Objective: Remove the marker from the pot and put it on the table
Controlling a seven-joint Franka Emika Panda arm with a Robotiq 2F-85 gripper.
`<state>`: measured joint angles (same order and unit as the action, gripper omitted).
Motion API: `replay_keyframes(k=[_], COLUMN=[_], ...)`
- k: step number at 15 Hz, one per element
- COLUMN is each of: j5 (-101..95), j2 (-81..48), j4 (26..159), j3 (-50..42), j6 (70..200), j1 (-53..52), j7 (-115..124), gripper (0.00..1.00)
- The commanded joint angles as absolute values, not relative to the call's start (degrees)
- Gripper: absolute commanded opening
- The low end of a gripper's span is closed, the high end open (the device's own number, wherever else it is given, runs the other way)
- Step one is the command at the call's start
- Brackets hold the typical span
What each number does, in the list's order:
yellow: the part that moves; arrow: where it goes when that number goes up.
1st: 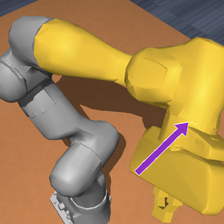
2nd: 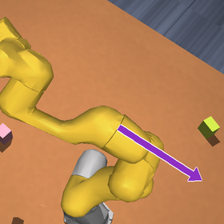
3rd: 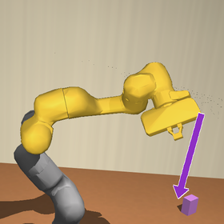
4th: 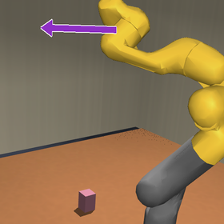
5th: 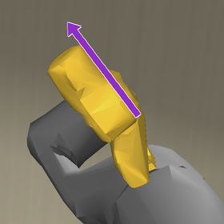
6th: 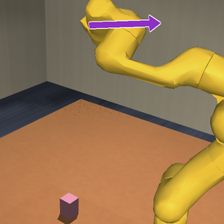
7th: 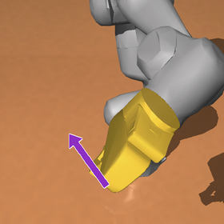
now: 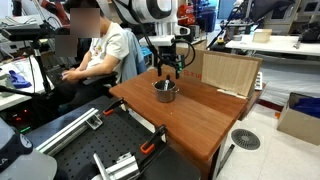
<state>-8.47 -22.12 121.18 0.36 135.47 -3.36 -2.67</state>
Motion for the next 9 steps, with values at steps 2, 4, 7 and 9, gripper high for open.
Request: replay_keyframes(k=[2, 4, 7, 9], j5=[-9.99, -9.76, -9.37, -9.45], j2=[-24.55, -25.01, -25.65, -25.67], j4=[118.95, 118.56, 117.82, 117.46], j3=[0.08, 0.17, 0.25, 0.26], j6=[135.67, 135.51, 135.10, 134.95], j1=[-4.18, -4.07, -3.91, -3.95], j7=[-0.16, -0.51, -0.75, -0.71], gripper=[0.75, 0.65, 0.42, 0.27])
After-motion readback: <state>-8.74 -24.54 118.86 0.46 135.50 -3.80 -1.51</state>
